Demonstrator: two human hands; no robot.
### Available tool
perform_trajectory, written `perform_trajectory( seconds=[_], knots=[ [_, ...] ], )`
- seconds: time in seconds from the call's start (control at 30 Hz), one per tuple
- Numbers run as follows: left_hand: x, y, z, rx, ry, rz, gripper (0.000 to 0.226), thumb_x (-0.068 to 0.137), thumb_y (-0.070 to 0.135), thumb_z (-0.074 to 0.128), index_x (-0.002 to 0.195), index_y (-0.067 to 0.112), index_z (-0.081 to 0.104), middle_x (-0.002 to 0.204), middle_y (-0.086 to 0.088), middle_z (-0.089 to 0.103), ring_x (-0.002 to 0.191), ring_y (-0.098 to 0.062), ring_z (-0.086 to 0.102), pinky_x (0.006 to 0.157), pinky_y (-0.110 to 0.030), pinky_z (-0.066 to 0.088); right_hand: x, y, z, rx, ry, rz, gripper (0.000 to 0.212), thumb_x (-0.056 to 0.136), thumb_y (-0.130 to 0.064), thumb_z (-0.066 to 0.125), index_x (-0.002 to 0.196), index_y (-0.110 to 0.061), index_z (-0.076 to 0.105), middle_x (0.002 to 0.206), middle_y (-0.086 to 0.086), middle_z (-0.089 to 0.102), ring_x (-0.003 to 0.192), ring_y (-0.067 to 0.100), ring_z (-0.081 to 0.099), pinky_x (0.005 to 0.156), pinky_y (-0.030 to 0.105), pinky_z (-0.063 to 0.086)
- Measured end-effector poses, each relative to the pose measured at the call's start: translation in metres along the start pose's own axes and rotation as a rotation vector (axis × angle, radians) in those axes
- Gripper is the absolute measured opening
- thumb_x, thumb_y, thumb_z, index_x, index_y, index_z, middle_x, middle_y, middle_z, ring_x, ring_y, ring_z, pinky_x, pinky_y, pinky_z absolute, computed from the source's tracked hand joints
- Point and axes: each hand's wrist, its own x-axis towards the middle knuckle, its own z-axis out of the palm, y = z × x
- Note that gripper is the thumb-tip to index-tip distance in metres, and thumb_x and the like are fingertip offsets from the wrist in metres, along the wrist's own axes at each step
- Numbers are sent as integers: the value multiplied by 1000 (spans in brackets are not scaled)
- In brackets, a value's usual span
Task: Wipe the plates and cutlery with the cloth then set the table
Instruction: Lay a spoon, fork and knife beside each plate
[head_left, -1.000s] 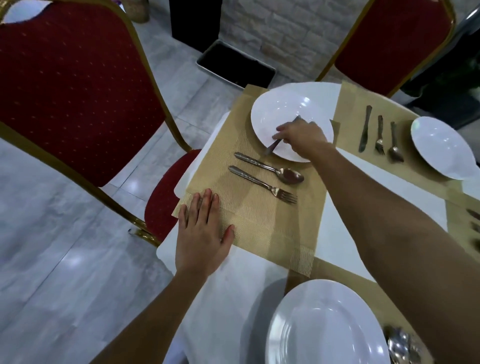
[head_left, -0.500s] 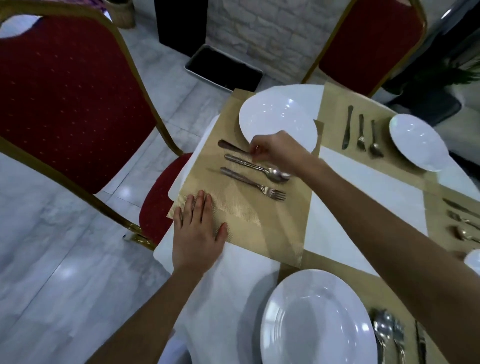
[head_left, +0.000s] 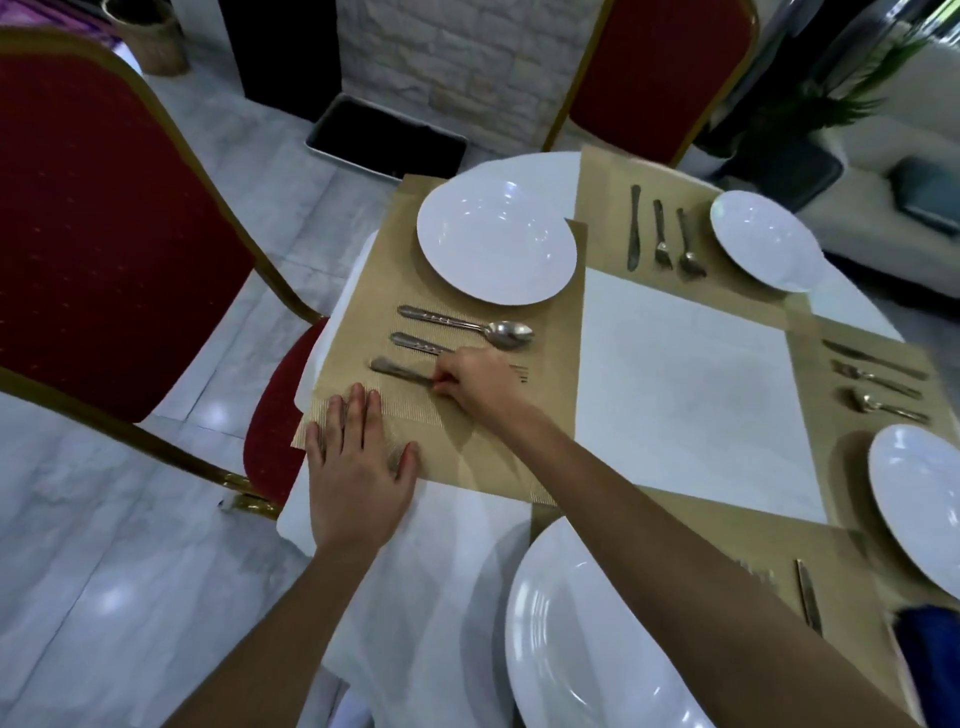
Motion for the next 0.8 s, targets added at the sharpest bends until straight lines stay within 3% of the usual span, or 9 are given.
perform_trajectory(
  seconds=[0.27, 0.43, 0.57, 0.67, 0.73, 0.8],
  knots=[
    [-1, 0, -1, 31, 27, 20, 73, 89, 52, 28, 145, 5, 31, 152, -16, 32, 142, -34, 25, 114, -52, 16, -10, -7, 9, -65, 56, 36, 26, 95, -23, 55, 110, -6, 67, 109, 14, 61, 102, 32, 58, 83, 39, 44],
    [0, -3, 1, 48, -13, 17, 74, 90, 53, 24, 146, 6, 28, 152, -16, 30, 142, -35, 24, 114, -52, 16, -11, -13, 10, -71, -18, 113, 29, 96, -24, 48, 113, -9, 67, 109, 14, 58, 107, 30, 55, 89, 42, 45],
    [3, -1, -9, 115, -80, 43, 69, 95, 47, 32, 146, 1, 28, 151, -22, 31, 140, -40, 26, 112, -56, 19, -32, -2, 1, -53, 102, 161, 28, 97, -20, 45, 111, -10, 66, 109, 12, 62, 102, 28, 58, 85, 39, 48],
    [6, 17, -22, 122, -138, 10, 64, 97, 35, 41, 145, -4, 26, 151, -26, 28, 141, -41, 22, 115, -58, 14, -69, 23, -9, -93, 231, 154, 33, 97, -21, 41, 123, -15, 62, 127, 5, 61, 117, 25, 54, 98, 37, 39],
    [1, 42, -29, 125, -123, 37, 62, 98, 33, 39, 145, -4, 25, 151, -25, 28, 141, -40, 21, 115, -56, 11, -101, 47, -17, -95, 227, 193, 43, 101, -24, 32, 141, -14, 44, 151, 4, 40, 141, 24, 30, 116, 41, 20],
    [-6, 78, -32, 126, -128, 93, 61, 99, 35, 32, 148, -1, 20, 154, -20, 23, 144, -34, 16, 117, -50, 8, -138, 75, -27, -133, 189, 271, 50, 104, -27, 22, 152, -12, 22, 161, 1, 16, 149, 21, 6, 120, 42, 4]
  ],
)
